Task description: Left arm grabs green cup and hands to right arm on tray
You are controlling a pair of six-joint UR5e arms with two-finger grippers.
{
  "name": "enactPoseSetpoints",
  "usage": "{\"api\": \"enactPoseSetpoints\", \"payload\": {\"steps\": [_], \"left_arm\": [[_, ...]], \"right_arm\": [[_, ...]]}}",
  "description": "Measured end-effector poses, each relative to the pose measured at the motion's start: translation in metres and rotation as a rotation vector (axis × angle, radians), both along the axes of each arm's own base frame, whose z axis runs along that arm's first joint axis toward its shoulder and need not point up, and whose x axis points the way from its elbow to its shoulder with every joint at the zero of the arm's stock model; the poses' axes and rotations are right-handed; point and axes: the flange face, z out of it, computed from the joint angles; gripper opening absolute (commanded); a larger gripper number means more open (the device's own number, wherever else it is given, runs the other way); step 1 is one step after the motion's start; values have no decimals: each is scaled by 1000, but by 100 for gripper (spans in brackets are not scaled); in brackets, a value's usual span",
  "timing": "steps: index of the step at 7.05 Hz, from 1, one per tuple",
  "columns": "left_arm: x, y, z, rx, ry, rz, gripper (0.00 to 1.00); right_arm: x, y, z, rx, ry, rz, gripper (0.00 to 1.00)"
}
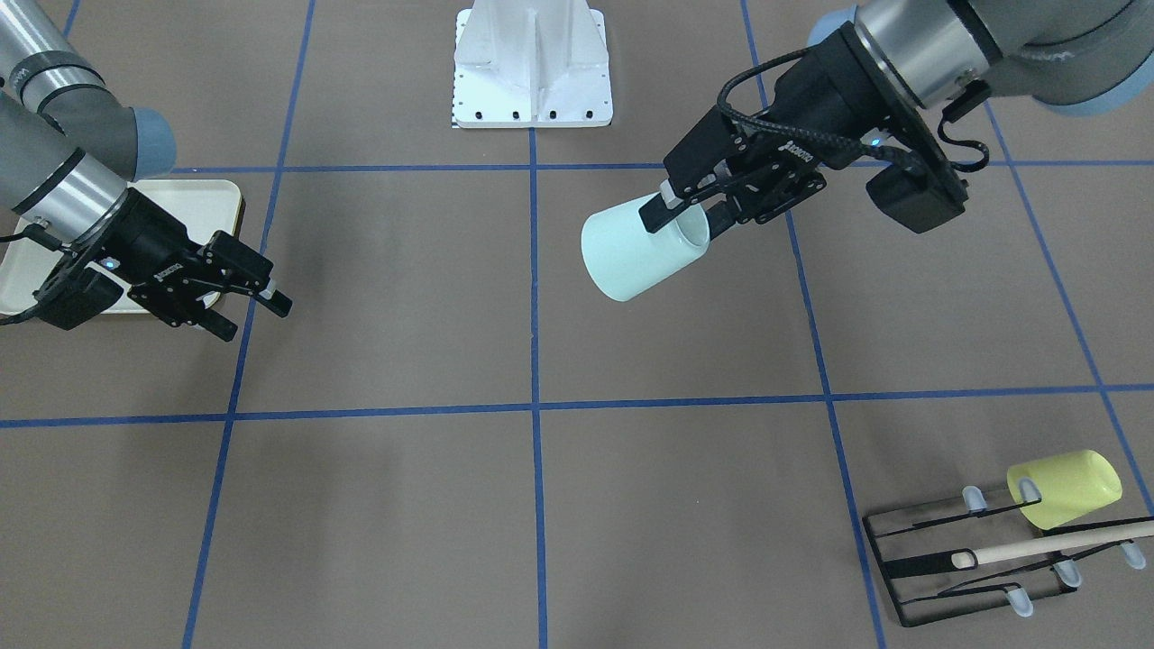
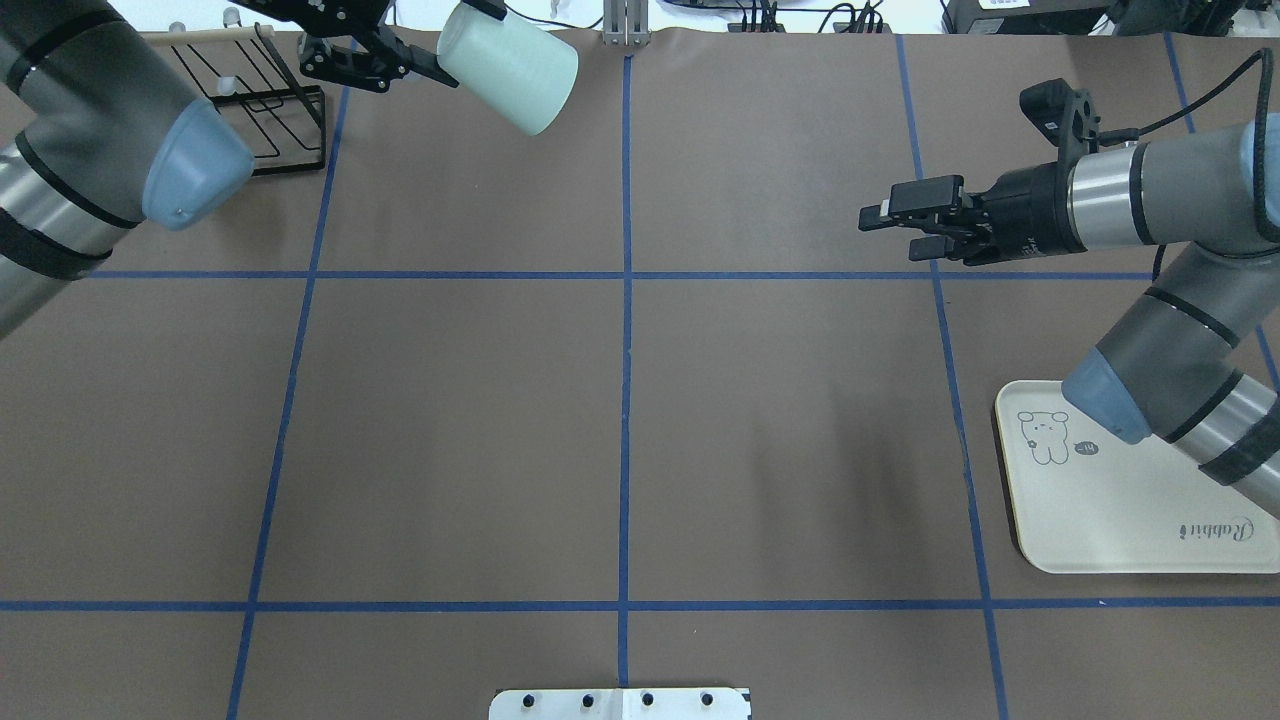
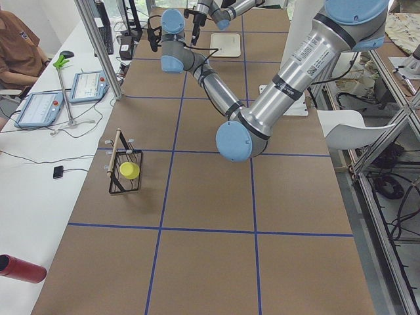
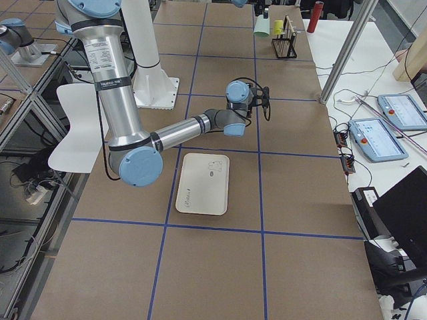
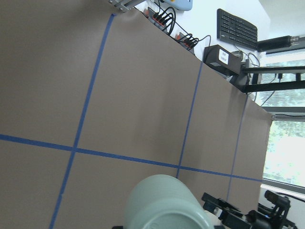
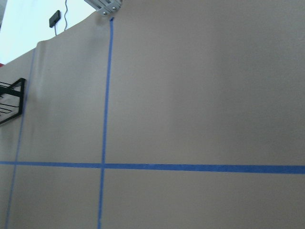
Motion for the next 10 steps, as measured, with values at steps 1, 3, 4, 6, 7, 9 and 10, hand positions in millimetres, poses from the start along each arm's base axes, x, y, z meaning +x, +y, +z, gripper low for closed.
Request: {"api": "enactPoseSetpoints", "payload": {"steps": [1,3,4,6,7,9,10], "left_arm": [[3,3,9,-31,85,24,0],[23,23,21,-73,233,100,0],[45,42,24,-97,320,135,0],[81,78,29,-183,488,200,0],[90,87,29,-206,534,219,0],[99,99,29,-234,619,231,0],[101,103,28,-240,641,236,0]], "right_arm": [[-2,8,-16,-16,-92,-14,91],[-4,28,-41,-41,-269,-65,91],[-6,35,-55,-46,-341,-94,91],[-8,44,-78,-16,-441,-130,83],[-11,50,-88,8,-492,-140,81],[-21,64,-100,44,-584,-152,75],[-23,67,-102,53,-606,-154,75]]}}
